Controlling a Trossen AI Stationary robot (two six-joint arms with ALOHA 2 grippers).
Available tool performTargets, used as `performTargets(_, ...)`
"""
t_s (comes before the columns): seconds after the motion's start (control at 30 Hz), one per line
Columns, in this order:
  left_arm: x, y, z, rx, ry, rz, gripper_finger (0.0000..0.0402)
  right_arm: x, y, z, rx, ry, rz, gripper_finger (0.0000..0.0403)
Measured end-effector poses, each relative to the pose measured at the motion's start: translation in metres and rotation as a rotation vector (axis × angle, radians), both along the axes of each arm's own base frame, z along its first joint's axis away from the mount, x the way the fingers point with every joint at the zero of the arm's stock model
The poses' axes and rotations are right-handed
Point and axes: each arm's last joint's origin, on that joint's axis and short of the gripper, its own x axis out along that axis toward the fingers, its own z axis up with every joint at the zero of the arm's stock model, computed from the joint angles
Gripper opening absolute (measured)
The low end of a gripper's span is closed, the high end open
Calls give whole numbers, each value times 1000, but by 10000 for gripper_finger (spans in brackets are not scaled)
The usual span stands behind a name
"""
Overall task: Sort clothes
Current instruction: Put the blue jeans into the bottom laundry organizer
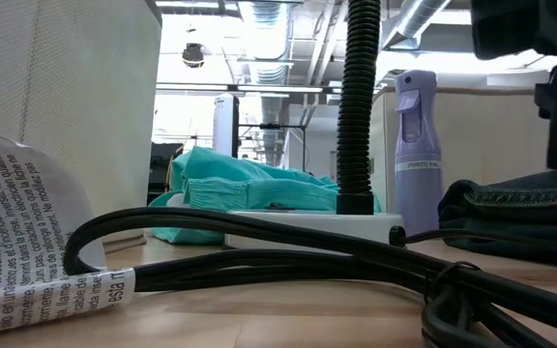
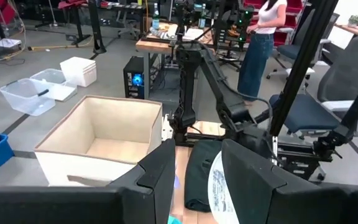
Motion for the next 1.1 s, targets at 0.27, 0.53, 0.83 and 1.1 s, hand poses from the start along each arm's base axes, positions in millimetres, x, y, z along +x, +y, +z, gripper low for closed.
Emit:
performTargets(0.27,0,-2,-2,-12,21,-53,125,26,16,-13,-146,209,-115,241)
performTargets(0.53,0,-2,-2,-7,23,-81,125,49,32,-39,-229,335,-197,241)
performTargets(0.83,0,-3,-2,-10,19,-100,125,59,41,-67,-258,420,-350,241)
performTargets(1.1,0,-3,-2,-10,19,-104,125,64,42,-57,-193,394,-345,239)
